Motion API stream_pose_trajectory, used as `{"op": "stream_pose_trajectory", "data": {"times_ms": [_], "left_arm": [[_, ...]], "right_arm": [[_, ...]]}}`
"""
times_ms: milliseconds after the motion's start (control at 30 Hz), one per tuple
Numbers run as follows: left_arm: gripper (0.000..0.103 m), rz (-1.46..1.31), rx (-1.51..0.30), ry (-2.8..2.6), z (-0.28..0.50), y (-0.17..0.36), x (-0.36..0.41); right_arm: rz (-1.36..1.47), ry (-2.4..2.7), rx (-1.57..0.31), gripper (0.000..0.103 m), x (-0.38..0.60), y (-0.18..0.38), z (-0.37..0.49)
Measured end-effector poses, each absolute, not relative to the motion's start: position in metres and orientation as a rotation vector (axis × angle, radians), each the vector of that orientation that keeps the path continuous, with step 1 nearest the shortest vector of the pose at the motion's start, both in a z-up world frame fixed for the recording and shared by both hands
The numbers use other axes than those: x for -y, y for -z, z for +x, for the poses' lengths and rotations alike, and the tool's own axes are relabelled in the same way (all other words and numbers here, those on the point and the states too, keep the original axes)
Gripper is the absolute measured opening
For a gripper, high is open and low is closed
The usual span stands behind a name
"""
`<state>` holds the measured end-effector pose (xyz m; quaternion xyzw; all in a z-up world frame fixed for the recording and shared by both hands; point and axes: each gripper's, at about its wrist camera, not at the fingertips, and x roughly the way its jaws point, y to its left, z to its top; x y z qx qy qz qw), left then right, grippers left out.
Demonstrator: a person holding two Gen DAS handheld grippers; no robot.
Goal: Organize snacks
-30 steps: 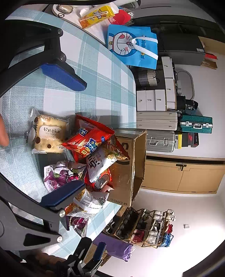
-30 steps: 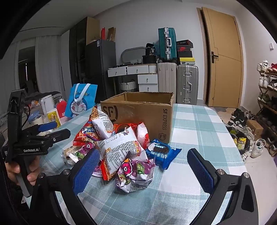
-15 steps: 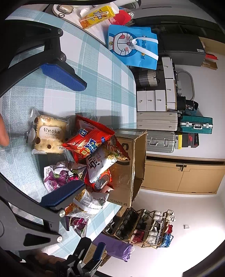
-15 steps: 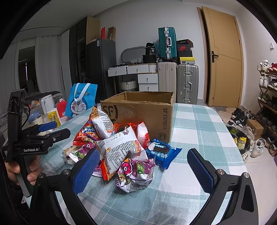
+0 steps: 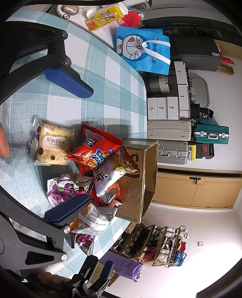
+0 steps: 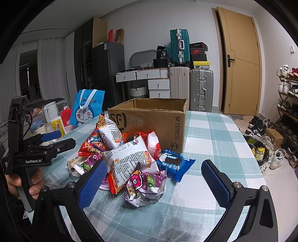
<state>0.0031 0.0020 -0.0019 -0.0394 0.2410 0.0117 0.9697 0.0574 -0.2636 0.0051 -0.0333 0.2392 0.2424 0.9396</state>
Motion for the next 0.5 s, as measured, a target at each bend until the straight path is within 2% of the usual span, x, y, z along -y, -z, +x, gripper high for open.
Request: {"op": "stream_pose_trajectory", "data": {"times_ms": [500], "left_arm": [[0.103,-0.079,-0.487,-0.024,0.0031,0.0021,-0.0019]], "right_arm": [[-0.07,-0.493,-0.493,0.103,0.264,-0.0048,0.0584]]}}
